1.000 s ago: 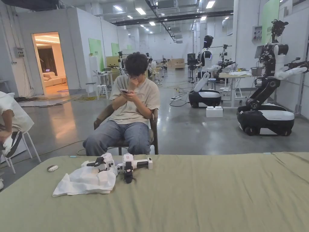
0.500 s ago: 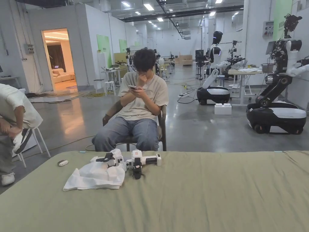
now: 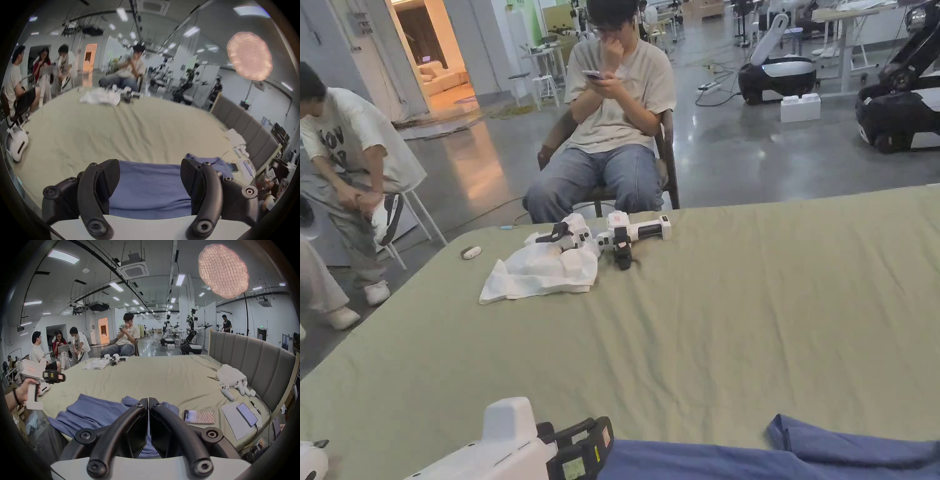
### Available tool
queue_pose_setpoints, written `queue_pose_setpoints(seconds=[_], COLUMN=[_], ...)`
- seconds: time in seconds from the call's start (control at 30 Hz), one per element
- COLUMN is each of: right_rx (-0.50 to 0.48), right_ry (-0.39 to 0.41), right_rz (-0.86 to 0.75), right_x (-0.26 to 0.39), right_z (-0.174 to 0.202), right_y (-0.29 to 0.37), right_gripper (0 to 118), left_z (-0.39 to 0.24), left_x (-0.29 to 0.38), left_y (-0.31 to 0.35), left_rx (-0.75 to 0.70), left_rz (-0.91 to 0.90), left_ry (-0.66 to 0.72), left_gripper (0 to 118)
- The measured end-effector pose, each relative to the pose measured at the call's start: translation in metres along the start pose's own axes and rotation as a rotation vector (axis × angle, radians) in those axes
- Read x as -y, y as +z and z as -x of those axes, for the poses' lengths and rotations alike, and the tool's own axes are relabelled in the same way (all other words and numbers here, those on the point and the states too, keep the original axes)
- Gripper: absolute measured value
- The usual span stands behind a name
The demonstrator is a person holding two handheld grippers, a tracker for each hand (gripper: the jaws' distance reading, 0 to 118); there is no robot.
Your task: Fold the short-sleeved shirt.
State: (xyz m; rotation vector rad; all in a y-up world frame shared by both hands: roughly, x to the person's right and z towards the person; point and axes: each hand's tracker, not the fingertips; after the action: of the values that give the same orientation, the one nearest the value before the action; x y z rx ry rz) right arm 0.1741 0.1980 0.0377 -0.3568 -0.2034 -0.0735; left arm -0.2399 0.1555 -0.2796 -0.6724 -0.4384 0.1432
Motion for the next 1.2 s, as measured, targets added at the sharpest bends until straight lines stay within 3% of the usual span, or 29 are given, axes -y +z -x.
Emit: queue_pose_setpoints(seconds=[0.13,0.3,0.43,0.5,0.63,0.67,0.77,0.97,1.03,1.1,1.13,1.17,1.2], right_rx=[0.036,0.076,0.096,0.092,0.033,0.024,-0.049,0.042,0.065,0.042,0.026,0.091,0.087], right_ry=[-0.001,-0.021,-0.033,-0.029,-0.011,-0.019,-0.076,0.055,0.105,0.108,0.087,0.122,0.125], right_rz=[0.075,0.141,0.191,0.206,0.211,0.216,0.354,0.57,0.69,0.806,0.817,0.759,0.783], right_x=[0.011,0.021,0.029,0.032,0.018,0.011,-0.001,0.014,0.031,0.05,0.056,0.047,0.041], right_z=[-0.006,-0.016,-0.022,-0.025,-0.035,-0.041,-0.065,-0.097,-0.099,-0.096,-0.092,-0.085,-0.081], right_y=[-0.009,-0.021,-0.032,-0.04,-0.079,-0.098,-0.171,-0.315,-0.345,-0.361,-0.362,-0.359,-0.36], right_gripper=[0,0,0,0,1,14,79,77,61,53,49,48,43], left_z=[0.025,0.039,0.035,0.03,0.025,0.026,0.027,0.02,0.018,0.019,0.019,0.019,0.018], left_x=[0.01,0.027,0.036,0.036,0.04,0.039,0.035,0.025,0.024,0.024,0.025,0.027,0.027], left_y=[-0.088,-0.155,-0.176,-0.174,-0.183,-0.185,-0.185,-0.191,-0.192,-0.194,-0.194,-0.194,-0.194], left_rx=[-0.103,-0.125,-0.195,-0.156,-0.167,-0.17,-0.171,-0.186,-0.188,-0.19,-0.19,-0.187,-0.185], left_rz=[0.133,0.261,0.288,0.268,0.303,0.31,0.327,0.399,0.411,0.415,0.413,0.409,0.405], left_ry=[-0.028,0.025,0.004,-0.015,-0.041,-0.046,-0.037,-0.076,-0.098,-0.108,-0.111,-0.12,-0.13], left_gripper=[80,68,39,14,6,6,6,6,6,6,6,6,6])
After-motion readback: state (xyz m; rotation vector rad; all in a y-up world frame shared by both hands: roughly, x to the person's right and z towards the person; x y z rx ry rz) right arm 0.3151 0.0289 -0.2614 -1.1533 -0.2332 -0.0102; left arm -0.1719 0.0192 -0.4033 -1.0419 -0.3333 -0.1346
